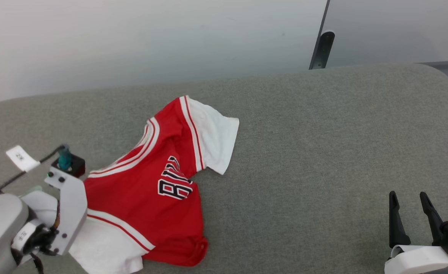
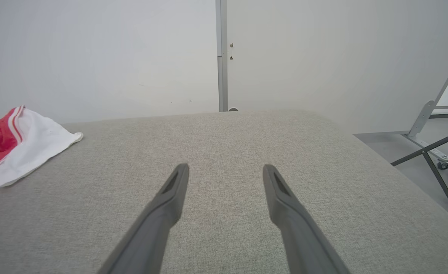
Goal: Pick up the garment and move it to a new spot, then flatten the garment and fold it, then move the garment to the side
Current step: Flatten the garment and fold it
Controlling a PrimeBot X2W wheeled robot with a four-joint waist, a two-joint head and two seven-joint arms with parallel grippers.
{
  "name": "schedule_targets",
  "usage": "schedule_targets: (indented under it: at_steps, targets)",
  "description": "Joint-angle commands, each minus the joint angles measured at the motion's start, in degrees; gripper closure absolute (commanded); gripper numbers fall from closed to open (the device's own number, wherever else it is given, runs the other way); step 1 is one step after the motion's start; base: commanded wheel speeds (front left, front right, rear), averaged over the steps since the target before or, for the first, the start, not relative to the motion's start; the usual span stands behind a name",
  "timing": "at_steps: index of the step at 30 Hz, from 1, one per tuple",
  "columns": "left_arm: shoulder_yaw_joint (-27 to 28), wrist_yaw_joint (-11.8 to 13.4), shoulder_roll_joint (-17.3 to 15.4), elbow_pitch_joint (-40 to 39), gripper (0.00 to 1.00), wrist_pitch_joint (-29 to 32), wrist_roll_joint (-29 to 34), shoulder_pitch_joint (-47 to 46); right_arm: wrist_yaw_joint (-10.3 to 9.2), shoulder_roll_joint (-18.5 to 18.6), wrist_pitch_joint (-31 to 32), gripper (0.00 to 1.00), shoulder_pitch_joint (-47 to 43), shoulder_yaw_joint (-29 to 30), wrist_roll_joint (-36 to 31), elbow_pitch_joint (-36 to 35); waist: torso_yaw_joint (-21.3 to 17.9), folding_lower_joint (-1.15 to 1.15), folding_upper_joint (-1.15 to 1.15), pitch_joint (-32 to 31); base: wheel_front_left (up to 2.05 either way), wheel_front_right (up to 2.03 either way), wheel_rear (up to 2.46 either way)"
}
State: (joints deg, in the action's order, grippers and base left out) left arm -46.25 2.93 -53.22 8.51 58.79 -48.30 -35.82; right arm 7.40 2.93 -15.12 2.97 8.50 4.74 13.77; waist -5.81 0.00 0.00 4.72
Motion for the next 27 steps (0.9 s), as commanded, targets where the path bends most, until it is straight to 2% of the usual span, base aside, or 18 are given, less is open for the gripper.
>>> schedule_targets:
  at_steps: [1,5,8,11,12,13,17,19,27]
  targets:
    - [-0.82,-1.95,0.89,2.61,1.00,-1.93,1.16,-0.08,0.18,-0.10,-0.05,0.00,0.61,-0.24,0.17,0.12,-0.16,0.00,0.00,0.24,0.00,0.00,0.00]
    - [-1.17,-4.32,3.76,8.45,1.00,-5.86,1.11,-0.06,0.18,-0.09,-0.05,0.00,0.65,-0.55,0.25,0.12,-0.34,0.00,0.00,0.32,0.00,0.00,0.00]
    - [-0.75,-4.75,5.32,11.15,1.00,-8.02,0.64,-0.08,0.18,-0.10,-0.05,0.00,0.48,-0.76,0.28,0.19,-0.45,0.00,0.00,0.15,0.00,0.00,0.00]
    - [-0.20,-4.56,7.53,14.40,0.56,-10.35,-0.27,0.07,0.18,-0.08,-0.05,0.00,-0.12,-0.73,0.15,0.44,-0.30,0.00,0.00,-0.70,0.00,0.00,0.00]
    - [-0.01,-4.38,7.83,15.14,0.19,-11.12,-0.19,0.03,0.18,-0.09,-0.05,0.00,-0.46,-0.80,0.13,0.53,-0.18,0.00,0.00,-1.15,0.00,0.00,0.00]
    - [0.36,-4.37,8.28,15.68,0.00,-12.08,-0.38,0.01,0.18,-0.10,-0.05,0.00,-0.69,-0.91,0.06,0.59,-0.03,0.00,0.00,-1.65,0.00,0.00,0.00]
    - [1.37,-3.73,9.44,16.40,0.00,-15.75,-1.01,1.11,0.18,-0.08,-0.05,0.00,-1.84,-1.67,-0.33,0.77,1.11,0.00,0.00,-4.28,0.00,0.00,0.00]
    - [2.54,-2.46,9.99,15.92,0.00,-18.05,-1.38,1.42,0.18,-0.09,-0.05,0.00,-1.91,-2.05,-0.47,0.67,1.88,0.00,0.00,-5.17,0.00,0.00,0.00]
    - [5.58,0.45,11.82,10.20,0.00,-29.17,-1.38,5.14,0.18,-0.10,-0.05,0.00,-2.00,-2.90,-0.74,0.55,5.41,0.00,0.00,-7.87,0.00,0.00,0.00]
